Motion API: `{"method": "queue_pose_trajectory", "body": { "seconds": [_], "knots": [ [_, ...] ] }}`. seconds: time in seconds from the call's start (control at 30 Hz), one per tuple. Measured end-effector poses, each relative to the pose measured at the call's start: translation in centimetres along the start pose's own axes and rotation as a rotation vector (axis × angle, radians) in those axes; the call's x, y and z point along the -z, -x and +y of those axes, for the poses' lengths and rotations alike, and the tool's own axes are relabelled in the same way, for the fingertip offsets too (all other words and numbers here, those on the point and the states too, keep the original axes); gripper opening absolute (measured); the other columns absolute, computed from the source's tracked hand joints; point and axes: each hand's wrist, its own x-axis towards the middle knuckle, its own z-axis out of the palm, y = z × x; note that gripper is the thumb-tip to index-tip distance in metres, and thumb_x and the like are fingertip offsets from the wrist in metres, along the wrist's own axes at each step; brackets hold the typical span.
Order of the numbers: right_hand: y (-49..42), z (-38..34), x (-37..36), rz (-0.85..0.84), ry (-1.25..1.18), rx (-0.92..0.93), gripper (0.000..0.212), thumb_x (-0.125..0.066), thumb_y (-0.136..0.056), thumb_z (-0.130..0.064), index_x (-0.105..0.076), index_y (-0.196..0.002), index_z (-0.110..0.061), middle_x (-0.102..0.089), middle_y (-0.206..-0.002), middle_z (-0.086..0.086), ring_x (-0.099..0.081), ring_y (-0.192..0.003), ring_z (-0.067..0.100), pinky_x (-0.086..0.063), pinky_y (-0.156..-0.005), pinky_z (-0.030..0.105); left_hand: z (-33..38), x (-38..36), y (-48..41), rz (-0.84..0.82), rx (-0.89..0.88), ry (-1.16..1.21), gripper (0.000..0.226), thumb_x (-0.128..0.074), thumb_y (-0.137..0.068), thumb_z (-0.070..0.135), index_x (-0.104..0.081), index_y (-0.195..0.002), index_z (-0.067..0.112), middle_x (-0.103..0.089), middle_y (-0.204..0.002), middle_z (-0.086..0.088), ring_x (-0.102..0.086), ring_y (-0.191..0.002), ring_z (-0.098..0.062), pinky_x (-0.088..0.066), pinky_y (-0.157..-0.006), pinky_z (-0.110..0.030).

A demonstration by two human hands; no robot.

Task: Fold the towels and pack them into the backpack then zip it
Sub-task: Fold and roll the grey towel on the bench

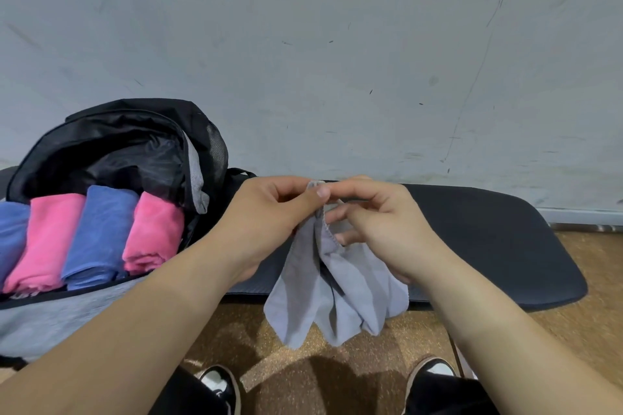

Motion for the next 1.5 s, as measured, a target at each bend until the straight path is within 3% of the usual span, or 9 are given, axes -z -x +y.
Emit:
{"method": "queue_pose_trajectory", "body": {
  "seconds": [0.17,0.3,0.37,0.53,0.7,0.87,1.13,1.33,1.5],
  "knots": [
    [-0.7,0.8,1.1,0.067,0.005,-0.035,0.027,-0.060,-0.100,0.001,-0.078,-0.107,-0.018,-0.076,-0.104,0.011,-0.076,-0.092,0.034,-0.065,-0.080,0.043,0.4,0.4,0.0,0.023,0.059,-0.007,0.022,-0.061,-0.102,0.013,-0.083,-0.100,0.014,-0.081,-0.097,-0.003,-0.072,-0.091,-0.013,-0.055,-0.081,-0.027],
    [-1.5,1.8,2.6,-0.027,0.422,0.080,0.043,-0.076,-0.089,-0.013,-0.071,-0.124,-0.038,-0.070,-0.122,-0.017,-0.064,-0.114,0.002,-0.055,-0.101,0.034,1.0,0.8,0.2,0.015,0.074,0.124,0.019,-0.058,-0.087,0.022,-0.075,-0.080,0.018,-0.068,-0.091,-0.011,-0.060,-0.091,-0.026,-0.044,-0.085,-0.042],
    [-1.4,1.8,2.8,-0.172,0.474,0.063,0.030,-0.078,-0.089,-0.017,-0.076,-0.114,-0.033,-0.074,-0.118,-0.018,-0.064,-0.116,0.000,-0.050,-0.105,0.034,1.5,1.1,0.5,0.006,0.051,0.164,0.019,-0.055,-0.086,0.021,-0.072,-0.076,0.019,-0.066,-0.087,-0.010,-0.060,-0.088,-0.026,-0.045,-0.080,-0.039],
    [-1.0,1.9,2.2,-0.286,0.339,0.031,0.012,-0.074,-0.083,-0.004,-0.063,-0.086,-0.009,-0.072,-0.086,-0.002,-0.067,-0.083,0.018,-0.055,-0.078,0.045,2.0,2.0,1.2,0.025,-0.022,0.147,0.017,-0.056,-0.091,0.020,-0.070,-0.081,0.016,-0.064,-0.087,-0.012,-0.055,-0.087,-0.026,-0.040,-0.080,-0.039],
    [-0.8,2.9,2.5,-0.252,0.397,0.058,0.009,-0.070,-0.092,-0.015,-0.062,-0.094,-0.015,-0.070,-0.079,0.014,-0.061,-0.069,0.029,-0.050,-0.065,0.043,1.8,2.6,1.4,0.166,-0.196,0.044,0.024,-0.052,-0.109,0.011,-0.069,-0.092,0.018,-0.068,-0.083,0.009,-0.060,-0.076,-0.003,-0.049,-0.068,-0.015],
    [0.1,2.6,5.5,-0.224,0.612,0.046,0.026,-0.075,-0.094,-0.031,-0.064,-0.081,-0.011,-0.061,-0.072,0.000,-0.053,-0.067,0.011,-0.044,-0.066,0.034,1.8,3.3,1.7,0.248,-0.232,0.028,0.023,-0.050,-0.110,0.012,-0.067,-0.095,0.017,-0.068,-0.078,0.017,-0.059,-0.070,0.003,-0.048,-0.064,-0.011],
    [1.9,1.3,8.2,-0.057,0.793,-0.046,0.050,-0.085,-0.077,-0.053,-0.056,-0.068,-0.013,-0.050,-0.057,-0.011,-0.045,-0.056,0.009,-0.038,-0.058,0.031,1.3,3.9,1.8,0.350,-0.265,-0.054,0.023,-0.051,-0.109,0.016,-0.068,-0.096,0.023,-0.069,-0.088,0.009,-0.059,-0.081,-0.007,-0.048,-0.078,-0.028],
    [2.4,0.8,7.8,0.175,1.007,0.124,0.027,-0.076,-0.084,-0.050,-0.057,-0.082,-0.031,-0.057,-0.091,-0.012,-0.056,-0.082,0.010,-0.048,-0.068,0.033,0.7,3.9,1.8,0.359,-0.251,-0.074,0.018,-0.052,-0.109,0.018,-0.069,-0.102,0.022,-0.070,-0.094,0.004,-0.061,-0.086,-0.010,-0.048,-0.085,-0.035],
    [1.9,2.4,7.4,0.108,1.134,-0.078,0.031,-0.073,-0.091,-0.042,-0.065,-0.121,-0.036,-0.065,-0.110,-0.011,-0.058,-0.113,0.017,-0.048,-0.088,0.036,0.4,3.4,2.3,0.326,-0.247,-0.124,0.020,-0.053,-0.109,0.020,-0.070,-0.099,0.023,-0.069,-0.083,0.009,-0.058,-0.074,-0.005,-0.046,-0.072,-0.032]
  ]
}}
